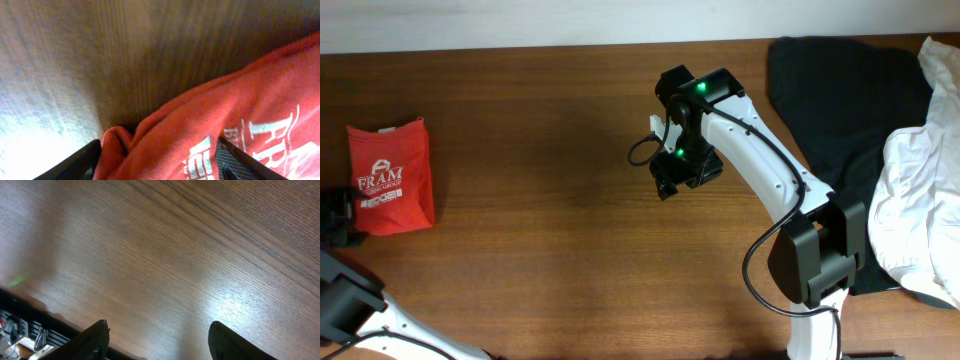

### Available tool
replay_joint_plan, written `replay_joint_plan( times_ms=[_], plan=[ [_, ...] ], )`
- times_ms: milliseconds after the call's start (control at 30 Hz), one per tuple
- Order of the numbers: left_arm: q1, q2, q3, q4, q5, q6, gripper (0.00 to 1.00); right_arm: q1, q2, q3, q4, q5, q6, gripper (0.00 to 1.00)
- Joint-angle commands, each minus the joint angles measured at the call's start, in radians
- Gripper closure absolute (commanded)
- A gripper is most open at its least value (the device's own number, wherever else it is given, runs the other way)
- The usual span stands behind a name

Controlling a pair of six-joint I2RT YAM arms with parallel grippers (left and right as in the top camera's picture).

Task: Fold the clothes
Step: 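Grasp the folded shirt with the left gripper and drag it to the left edge, then release the folded shirt at the left edge and lift the left gripper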

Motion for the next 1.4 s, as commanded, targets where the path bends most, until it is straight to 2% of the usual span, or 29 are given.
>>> replay_joint_plan(
  times_ms=[0,133,367,467,633,767,833,933,1367],
  plan=[
    [-0.064,-0.001,0.005,0.003,-0.054,0.087,0.28,-0.007,-0.002,-0.006,0.000,0.009,-0.006,0.32],
    [-0.126,-0.048,0.005,0.042,-0.084,0.143,0.28,-0.007,-0.002,-0.006,0.000,0.009,-0.006,0.33],
    [-0.195,-0.190,0.006,0.051,-0.283,0.141,0.28,-0.007,-0.002,-0.006,0.000,0.010,-0.006,0.32],
    [-0.209,-0.248,0.006,0.052,-0.278,0.149,0.28,-0.007,-0.002,-0.006,0.000,0.010,-0.006,0.32],
    [-0.314,-0.317,0.006,0.079,-0.278,0.279,0.28,-0.007,-0.002,-0.006,0.003,0.010,-0.006,0.32],
    [-0.443,-0.293,0.001,0.079,-0.285,0.391,0.28,-0.007,-0.002,-0.006,0.008,0.010,-0.006,0.32],
    [-0.489,-0.268,-0.008,0.068,-0.317,0.365,0.28,-0.007,-0.002,-0.006,0.007,0.010,-0.006,0.32],
    [-0.493,-0.225,-0.008,0.065,-0.320,0.315,0.28,-0.007,-0.002,-0.006,0.006,0.010,-0.006,0.32],
    [-0.460,-0.071,-0.010,0.002,-0.365,0.311,0.28,-0.007,-0.002,-0.006,-0.003,0.010,-0.006,0.32]
  ],
)
